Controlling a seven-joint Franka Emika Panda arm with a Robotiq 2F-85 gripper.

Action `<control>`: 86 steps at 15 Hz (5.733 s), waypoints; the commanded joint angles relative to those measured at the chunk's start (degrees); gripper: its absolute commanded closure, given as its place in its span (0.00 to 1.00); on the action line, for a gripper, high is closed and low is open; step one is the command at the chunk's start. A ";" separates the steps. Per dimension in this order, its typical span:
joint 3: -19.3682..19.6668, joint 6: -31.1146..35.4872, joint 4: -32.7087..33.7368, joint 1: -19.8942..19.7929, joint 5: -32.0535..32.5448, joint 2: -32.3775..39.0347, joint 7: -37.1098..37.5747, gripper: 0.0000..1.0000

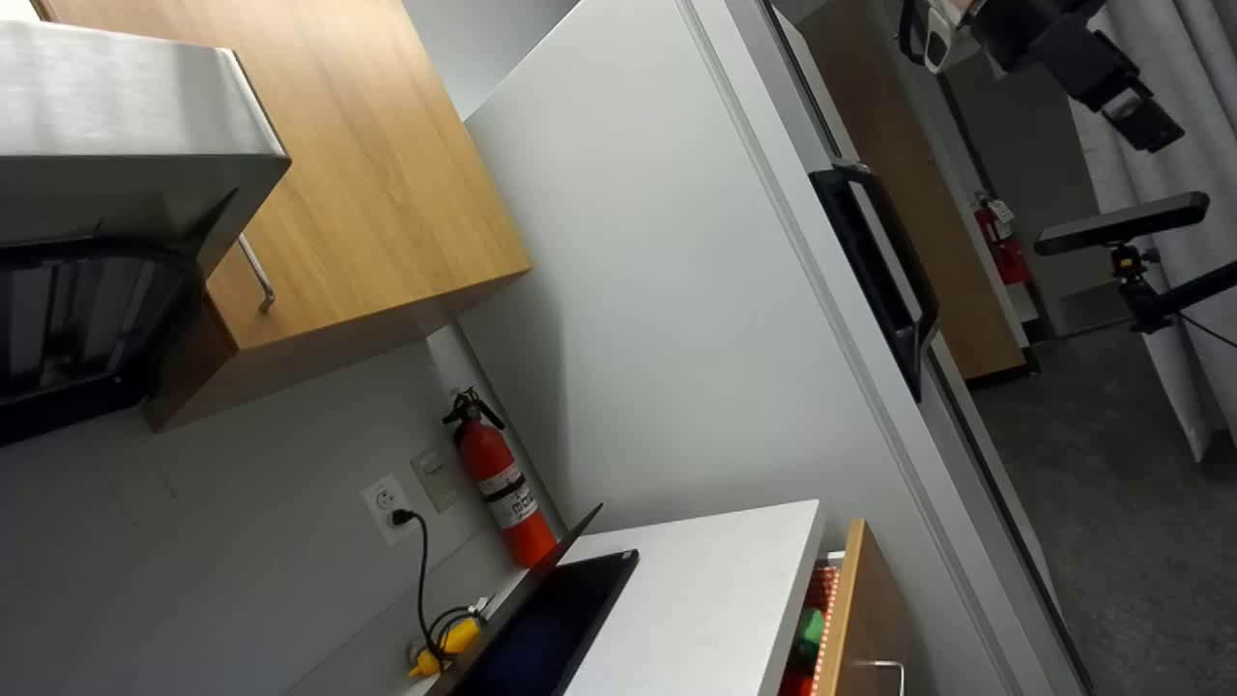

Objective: Open the drawer on the right, remove the watermelon and green pear from the drawer and place them on the countertop, close the drawer

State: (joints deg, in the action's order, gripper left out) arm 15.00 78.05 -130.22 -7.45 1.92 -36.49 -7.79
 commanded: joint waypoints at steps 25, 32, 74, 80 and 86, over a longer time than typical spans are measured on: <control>-4.43 6.43 -1.99 -0.71 7.79 9.92 3.62 0.00; -8.00 7.50 -5.48 0.75 9.27 12.57 3.67 0.00; -16.55 71.84 -5.97 7.22 12.32 35.36 4.12 1.00; -14.30 76.77 -2.38 6.59 12.85 41.82 4.24 1.00; -12.41 79.38 0.67 8.00 16.95 47.82 7.32 1.00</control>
State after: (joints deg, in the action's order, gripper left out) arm 1.53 155.30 -132.14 -0.47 15.19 7.67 -4.16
